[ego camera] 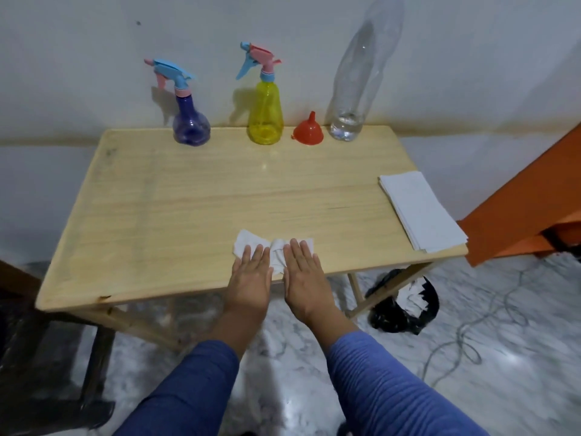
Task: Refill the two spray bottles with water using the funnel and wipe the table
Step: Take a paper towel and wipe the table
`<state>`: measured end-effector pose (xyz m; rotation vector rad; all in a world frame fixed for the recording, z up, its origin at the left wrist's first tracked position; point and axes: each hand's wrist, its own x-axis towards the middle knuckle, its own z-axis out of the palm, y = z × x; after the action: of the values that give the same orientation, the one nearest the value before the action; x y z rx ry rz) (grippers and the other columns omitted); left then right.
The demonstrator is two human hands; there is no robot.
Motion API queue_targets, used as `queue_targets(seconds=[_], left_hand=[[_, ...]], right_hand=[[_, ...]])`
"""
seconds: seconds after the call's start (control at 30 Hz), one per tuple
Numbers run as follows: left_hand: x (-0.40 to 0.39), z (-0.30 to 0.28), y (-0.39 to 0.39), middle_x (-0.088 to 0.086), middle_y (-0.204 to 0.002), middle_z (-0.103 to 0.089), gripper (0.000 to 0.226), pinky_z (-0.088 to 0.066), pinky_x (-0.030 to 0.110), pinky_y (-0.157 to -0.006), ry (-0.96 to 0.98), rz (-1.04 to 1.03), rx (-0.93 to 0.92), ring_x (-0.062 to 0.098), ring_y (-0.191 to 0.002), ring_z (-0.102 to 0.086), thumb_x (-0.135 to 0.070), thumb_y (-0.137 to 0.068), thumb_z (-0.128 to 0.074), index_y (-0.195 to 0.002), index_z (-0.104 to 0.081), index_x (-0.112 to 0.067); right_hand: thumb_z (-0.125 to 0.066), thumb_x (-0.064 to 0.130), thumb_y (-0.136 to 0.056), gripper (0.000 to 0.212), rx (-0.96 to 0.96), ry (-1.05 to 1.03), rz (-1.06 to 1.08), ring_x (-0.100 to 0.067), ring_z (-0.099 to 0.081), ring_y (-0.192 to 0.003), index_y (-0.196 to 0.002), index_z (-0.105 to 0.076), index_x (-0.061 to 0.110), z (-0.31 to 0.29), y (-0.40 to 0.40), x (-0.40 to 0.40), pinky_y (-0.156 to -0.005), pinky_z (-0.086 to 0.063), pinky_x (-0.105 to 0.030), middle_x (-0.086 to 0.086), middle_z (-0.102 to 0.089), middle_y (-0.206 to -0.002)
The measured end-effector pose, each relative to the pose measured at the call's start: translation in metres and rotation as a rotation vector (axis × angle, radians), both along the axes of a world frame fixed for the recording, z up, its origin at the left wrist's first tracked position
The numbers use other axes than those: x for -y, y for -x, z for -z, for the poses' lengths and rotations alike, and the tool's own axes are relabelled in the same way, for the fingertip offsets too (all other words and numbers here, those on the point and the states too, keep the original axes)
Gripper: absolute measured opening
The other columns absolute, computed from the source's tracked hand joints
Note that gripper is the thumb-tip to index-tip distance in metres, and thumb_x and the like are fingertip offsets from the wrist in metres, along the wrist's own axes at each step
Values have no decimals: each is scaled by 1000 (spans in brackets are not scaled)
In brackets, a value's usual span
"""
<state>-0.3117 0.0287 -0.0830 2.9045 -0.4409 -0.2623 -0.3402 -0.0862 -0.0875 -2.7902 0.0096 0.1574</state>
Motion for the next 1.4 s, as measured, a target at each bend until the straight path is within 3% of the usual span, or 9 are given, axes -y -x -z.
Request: queue_targets(seconds=[0.2, 0.3, 0.43, 0.53, 0.63, 0.73, 0.93, 1.17, 1.4], left_hand=[[67, 5, 6, 3, -156, -14, 46, -3, 29, -115, 137, 42, 8, 21, -145, -7, -25, -103, -20, -147, -21, -13], [89, 6, 15, 16, -125, -60, 50, -32, 45, -103, 362, 7, 83, 38, -123, -50, -27, -91, -29, -116, -62, 0], [108, 2, 21, 12, -91, -72, 38, -52, 43, -81, 398, -97, 157, 33, -94, -67, -25, -83, -41, -91, -71, -4], [123, -12, 22, 2, -74, -64, 23, -42, 36, -74, 317, -155, 177, 27, -79, -63, -26, -84, -49, -76, -66, -14], [140, -27, 18, 1, -75, -64, 9, -33, 39, -88, 248, -234, 171, 26, -81, -59, -25, -88, -57, -83, -61, -19], [158, -46, 12, -2, -72, -62, 8, -31, 37, -96, 261, -250, 214, 24, -75, -56, -28, -92, -52, -92, -56, -21], [217, -95, 0, 3, -74, -65, 12, -33, 28, -59, 492, -220, 220, 23, -67, -49, -29, -90, -57, -89, -61, -18], [321, -128, -14, 2, -76, -66, 13, -35, 27, -63, 628, -42, 201, 22, -72, -56, -25, -89, -60, -83, -64, -14], [429, -136, -11, 2, -81, -68, 12, -28, 22, -62, 676, 139, 151, 14, -71, -51, -25, -89, -59, -85, -64, -15]], right_hand=[[14, 42, -81, 78, 0, -11, 15, -23, 7, -147, -149, -5, 10, -5, 13, 68, -109, 15, -28, -8, 2, -159], [-14, 26, -103, 49, -23, -46, 4, -21, 6, -147, -149, -8, 10, -10, 17, 96, -109, 14, -25, -7, 0, -159], [-26, 15, -102, 43, 29, -123, -10, -22, -5, -147, -144, -32, 8, -14, 11, 130, -117, 0, -30, -6, -22, -156], [-33, 14, -100, 30, 36, -185, 23, -26, -21, -143, -113, -59, 6, -22, 2, 151, -110, -22, -35, -13, -48, -138], [-42, 22, -97, 25, 49, -226, 93, -30, -45, -123, -86, -63, 12, -34, -5, 170, -89, -39, -33, -20, -56, -121], [-49, 23, -94, 23, 102, -268, 103, -27, -54, -97, -88, -67, 9, -52, -9, 194, -70, -32, -27, -14, -64, -95], [-56, 26, -91, 18, 174, -371, 232, -25, -58, -92, -96, -69, 16, -102, -9, 260, -69, -35, -24, -10, -67, -96], [-64, 17, -85, 12, 296, -397, 390, -24, -61, -86, -87, -69, 6, -153, 12, 357, -77, -43, -29, -9, -70, -88], [-64, 15, -84, 11, 370, -317, 596, -23, -61, -84, -85, -69, 5, -163, 42, 448, -67, -31, -17, -9, -70, -89]])
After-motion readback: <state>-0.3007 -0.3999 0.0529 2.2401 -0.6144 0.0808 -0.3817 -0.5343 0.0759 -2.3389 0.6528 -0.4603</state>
